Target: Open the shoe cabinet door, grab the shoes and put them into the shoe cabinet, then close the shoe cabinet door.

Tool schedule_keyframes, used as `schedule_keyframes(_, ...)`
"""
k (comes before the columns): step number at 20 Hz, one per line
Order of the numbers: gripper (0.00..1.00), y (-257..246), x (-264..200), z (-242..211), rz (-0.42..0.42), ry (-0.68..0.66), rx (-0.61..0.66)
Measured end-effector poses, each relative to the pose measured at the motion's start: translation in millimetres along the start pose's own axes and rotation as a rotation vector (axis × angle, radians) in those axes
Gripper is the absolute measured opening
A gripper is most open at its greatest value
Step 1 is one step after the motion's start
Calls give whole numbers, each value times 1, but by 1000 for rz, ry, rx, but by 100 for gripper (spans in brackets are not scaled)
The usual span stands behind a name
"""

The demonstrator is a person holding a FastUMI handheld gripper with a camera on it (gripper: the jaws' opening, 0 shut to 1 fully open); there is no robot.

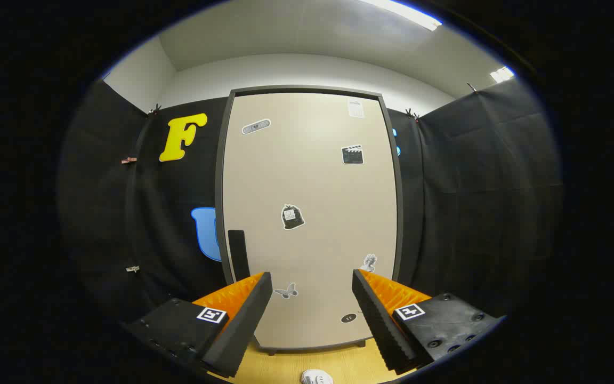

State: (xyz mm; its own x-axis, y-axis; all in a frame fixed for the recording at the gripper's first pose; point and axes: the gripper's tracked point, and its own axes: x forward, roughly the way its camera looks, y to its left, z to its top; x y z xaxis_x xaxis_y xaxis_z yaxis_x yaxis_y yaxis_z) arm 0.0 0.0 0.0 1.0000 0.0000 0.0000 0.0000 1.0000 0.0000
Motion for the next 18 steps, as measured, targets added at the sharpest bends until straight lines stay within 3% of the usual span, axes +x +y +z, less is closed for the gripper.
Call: schedule_keyframes(18,99,48,26,-16,54,27,8)
